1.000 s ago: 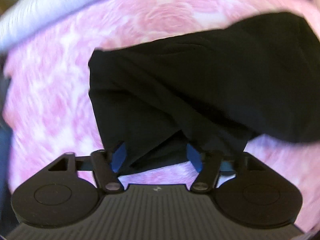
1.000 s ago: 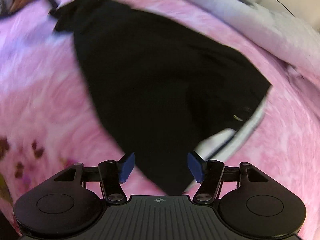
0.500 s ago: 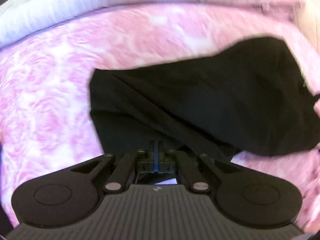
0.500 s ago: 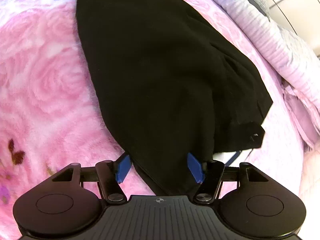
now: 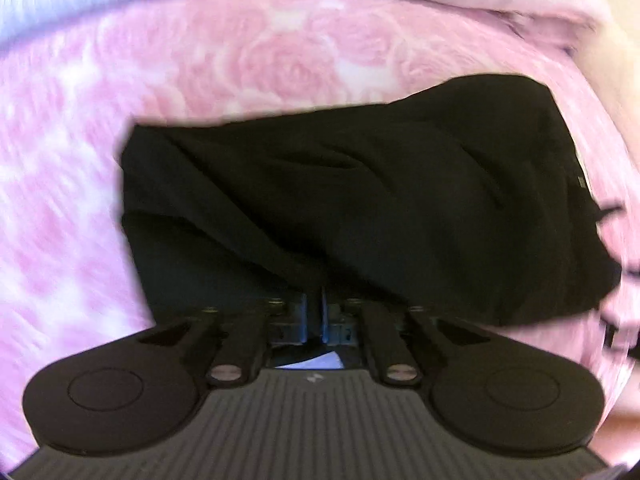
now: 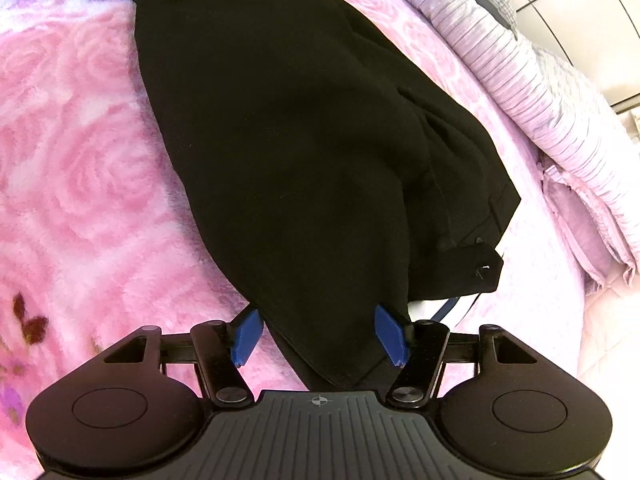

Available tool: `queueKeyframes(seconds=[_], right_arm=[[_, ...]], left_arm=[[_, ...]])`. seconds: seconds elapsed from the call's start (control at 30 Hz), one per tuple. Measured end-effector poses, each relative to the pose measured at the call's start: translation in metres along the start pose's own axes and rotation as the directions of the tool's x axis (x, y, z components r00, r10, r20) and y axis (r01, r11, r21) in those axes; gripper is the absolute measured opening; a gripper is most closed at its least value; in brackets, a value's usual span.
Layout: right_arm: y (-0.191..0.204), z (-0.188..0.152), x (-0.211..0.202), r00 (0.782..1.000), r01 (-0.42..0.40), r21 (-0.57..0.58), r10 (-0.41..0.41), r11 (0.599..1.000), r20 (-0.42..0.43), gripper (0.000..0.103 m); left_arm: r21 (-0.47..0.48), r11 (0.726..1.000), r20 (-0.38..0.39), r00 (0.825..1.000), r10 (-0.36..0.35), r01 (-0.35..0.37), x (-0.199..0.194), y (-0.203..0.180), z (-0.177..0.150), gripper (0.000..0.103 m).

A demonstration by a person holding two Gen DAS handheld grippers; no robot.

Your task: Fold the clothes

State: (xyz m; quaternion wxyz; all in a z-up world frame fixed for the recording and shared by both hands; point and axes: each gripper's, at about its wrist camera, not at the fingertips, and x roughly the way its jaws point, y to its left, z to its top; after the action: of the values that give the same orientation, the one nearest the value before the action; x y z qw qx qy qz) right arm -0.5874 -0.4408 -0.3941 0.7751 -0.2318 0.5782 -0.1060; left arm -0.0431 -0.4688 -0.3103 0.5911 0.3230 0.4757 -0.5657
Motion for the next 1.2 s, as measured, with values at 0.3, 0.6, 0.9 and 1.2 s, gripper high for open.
queueKeyframes(seconds=[0.3, 0.6, 0.9, 1.2], right_arm=[[-0.015, 0.003, -0.010, 0.999, 0.028, 0.028, -0.028, 0.999, 0.017, 0.062], [-0.005, 0.009, -0.009, 0.999, 0.045, 0.016, -0.045, 0.999, -0.001, 0.067], [-0.006, 0.007, -0.001, 0.999, 0.038, -0.033, -0.038, 0.999, 0.002, 0.072], [-0.016, 0.010, -0.004, 0.999, 0.049, -0.034, -0.049, 0.998, 0.004, 0.073]], left_arm=[[0.060, 0.874, -0.025, 0.875, 0.484, -0.482, -0.122, 0.178, 0.038, 0.000], [-0.058, 0.998, 0.006, 0.999, 0.038, -0.037, -0.082, 0.107, 0.029, 0.051], [0.068, 0.994, -0.170, 0.982, -0.077, 0.090, 0.000, 0.045, -0.003, 0.002], [0.308, 0.825, -0.159, 0.829, 0.536, -0.474, -0.109, 0.190, 0.050, 0.020]])
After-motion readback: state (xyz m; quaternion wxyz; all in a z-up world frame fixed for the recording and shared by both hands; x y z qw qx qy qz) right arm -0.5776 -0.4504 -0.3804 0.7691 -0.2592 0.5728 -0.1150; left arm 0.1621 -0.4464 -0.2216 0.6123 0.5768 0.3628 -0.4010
